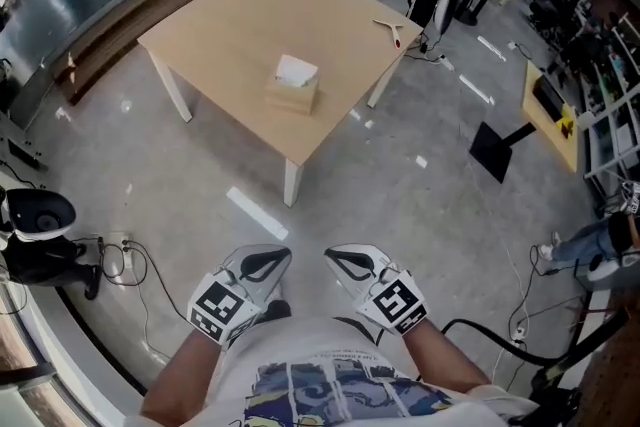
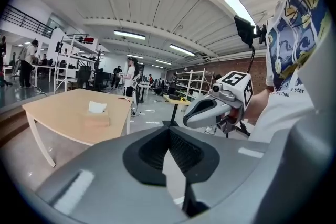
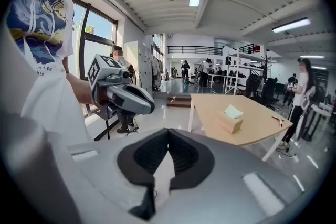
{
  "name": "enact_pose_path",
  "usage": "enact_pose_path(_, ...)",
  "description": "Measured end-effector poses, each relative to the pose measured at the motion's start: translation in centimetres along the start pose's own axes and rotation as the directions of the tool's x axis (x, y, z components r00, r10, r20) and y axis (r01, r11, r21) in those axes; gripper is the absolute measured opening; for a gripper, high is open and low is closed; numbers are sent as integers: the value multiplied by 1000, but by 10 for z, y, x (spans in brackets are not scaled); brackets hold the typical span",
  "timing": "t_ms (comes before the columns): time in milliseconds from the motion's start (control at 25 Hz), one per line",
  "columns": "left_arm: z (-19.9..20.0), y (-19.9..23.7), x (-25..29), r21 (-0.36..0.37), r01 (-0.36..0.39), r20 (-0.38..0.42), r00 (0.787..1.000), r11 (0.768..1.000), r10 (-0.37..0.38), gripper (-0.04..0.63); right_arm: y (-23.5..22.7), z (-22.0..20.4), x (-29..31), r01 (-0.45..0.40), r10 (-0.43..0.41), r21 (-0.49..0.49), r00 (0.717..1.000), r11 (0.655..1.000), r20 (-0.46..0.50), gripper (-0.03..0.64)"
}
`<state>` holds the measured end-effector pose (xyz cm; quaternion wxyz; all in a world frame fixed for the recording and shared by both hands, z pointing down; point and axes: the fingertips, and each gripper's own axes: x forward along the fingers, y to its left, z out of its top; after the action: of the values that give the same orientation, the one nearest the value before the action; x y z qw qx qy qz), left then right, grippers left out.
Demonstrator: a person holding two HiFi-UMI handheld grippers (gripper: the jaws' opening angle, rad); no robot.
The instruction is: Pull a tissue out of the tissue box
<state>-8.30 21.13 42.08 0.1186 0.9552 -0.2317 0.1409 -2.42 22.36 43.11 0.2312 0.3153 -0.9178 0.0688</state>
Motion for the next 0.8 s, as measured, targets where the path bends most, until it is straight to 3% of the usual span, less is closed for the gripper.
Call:
enact_pose_path(320, 2, 55, -2, 23, 58, -10, 998, 998, -58, 2, -27, 26, 46, 87, -87, 13, 996, 996, 5, 3)
enact_pose_path(560, 5, 81, 17, 7, 62, -15, 998, 998, -62, 2, -53, 26, 70, 56, -56, 15, 998, 998, -18, 3)
enact_pose_path(800, 22, 112, 44, -8, 9, -25, 1000, 1000, -9, 2, -97, 33, 88, 0, 0, -6, 1000, 1000, -2, 3)
